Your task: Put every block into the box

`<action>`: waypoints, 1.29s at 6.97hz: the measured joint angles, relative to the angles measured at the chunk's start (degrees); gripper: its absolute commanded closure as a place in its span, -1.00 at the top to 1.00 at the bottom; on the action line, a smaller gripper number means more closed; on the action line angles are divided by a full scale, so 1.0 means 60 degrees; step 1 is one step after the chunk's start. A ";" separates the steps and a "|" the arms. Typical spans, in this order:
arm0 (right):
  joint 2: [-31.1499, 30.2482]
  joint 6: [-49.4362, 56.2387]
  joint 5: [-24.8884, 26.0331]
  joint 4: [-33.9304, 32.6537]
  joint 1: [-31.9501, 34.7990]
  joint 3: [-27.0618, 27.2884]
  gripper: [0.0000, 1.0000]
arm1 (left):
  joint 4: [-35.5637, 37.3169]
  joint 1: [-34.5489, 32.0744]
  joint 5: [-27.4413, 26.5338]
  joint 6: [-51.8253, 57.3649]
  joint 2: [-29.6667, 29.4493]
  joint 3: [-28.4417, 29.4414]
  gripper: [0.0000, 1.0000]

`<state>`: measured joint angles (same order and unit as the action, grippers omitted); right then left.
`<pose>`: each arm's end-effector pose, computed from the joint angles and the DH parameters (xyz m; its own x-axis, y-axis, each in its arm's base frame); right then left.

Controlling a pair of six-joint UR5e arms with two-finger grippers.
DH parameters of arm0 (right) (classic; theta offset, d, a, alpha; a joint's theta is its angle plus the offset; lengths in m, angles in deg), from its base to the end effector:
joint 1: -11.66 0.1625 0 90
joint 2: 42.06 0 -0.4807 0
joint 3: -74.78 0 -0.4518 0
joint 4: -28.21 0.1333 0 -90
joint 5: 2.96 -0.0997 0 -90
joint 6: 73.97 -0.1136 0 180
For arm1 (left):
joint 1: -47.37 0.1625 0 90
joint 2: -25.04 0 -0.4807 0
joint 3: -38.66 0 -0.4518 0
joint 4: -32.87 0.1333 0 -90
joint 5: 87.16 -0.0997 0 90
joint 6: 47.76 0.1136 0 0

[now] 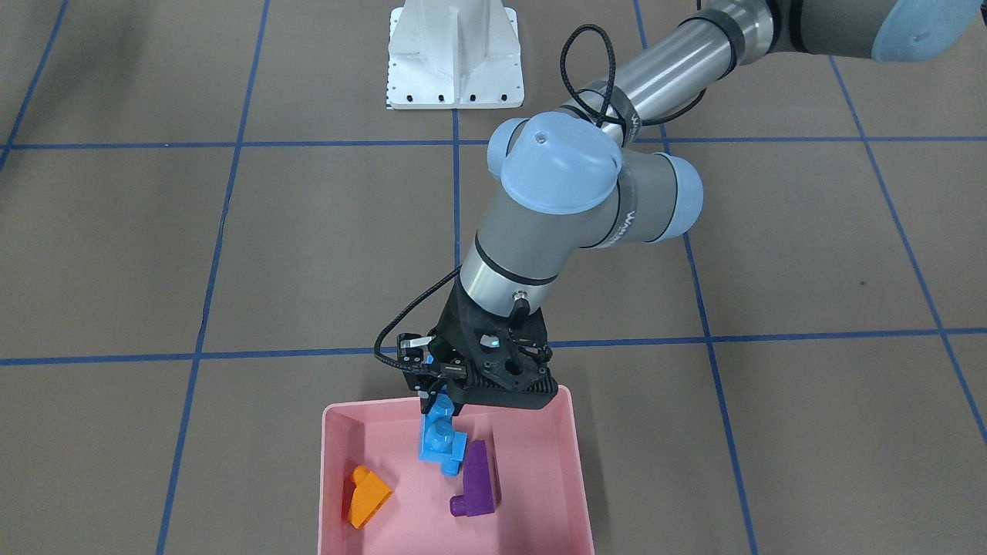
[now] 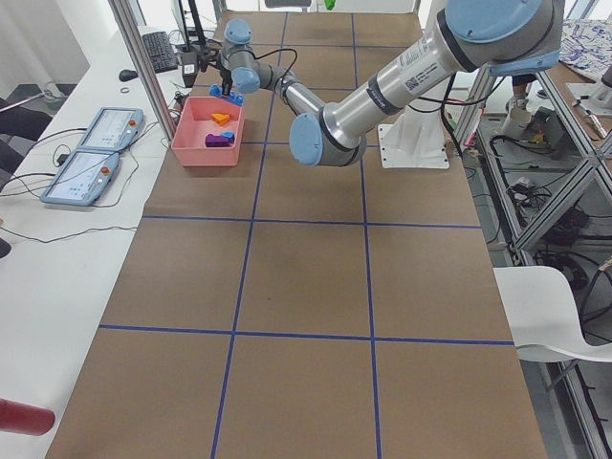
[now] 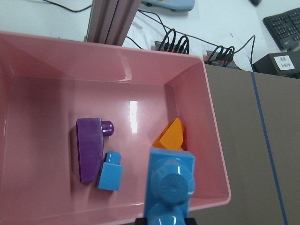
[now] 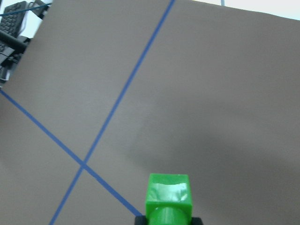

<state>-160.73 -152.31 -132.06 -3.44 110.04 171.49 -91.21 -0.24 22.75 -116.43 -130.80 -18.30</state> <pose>0.1078 -0.3085 0.7650 0.0513 0.7280 0.6836 -0.8290 0.4127 -0.3773 0.5745 -0.7697 0.0647 0.4224 0.0446 -0.9053 0.3539 0.9114 0.2100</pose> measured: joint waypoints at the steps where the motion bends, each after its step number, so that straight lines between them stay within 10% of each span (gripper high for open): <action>1: 0.0720 0.0208 0.0096 -0.0011 0.0051 0.0045 -1.00 | -0.0332 0.0012 -0.0537 -0.0041 -0.0252 0.0624 -1.00; 2: 0.1458 0.0309 0.0144 -0.0025 0.0003 0.0060 -1.00 | -0.0602 0.0033 -0.1153 -0.0068 -0.0378 0.1138 -1.00; 4: 0.2744 0.0395 0.0172 -0.0039 -0.0463 0.0067 -1.00 | -0.0812 0.0102 -0.2246 -0.0078 -0.0418 0.1761 0.99; 9: 0.4826 0.0457 0.0223 -0.0045 -0.2328 0.0632 -1.00 | -0.0774 -0.0349 -0.1611 0.0055 0.0054 0.1564 1.00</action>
<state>-131.77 -149.57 -130.72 -3.71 96.08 175.28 -95.85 -2.34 13.08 -116.11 -130.47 -8.92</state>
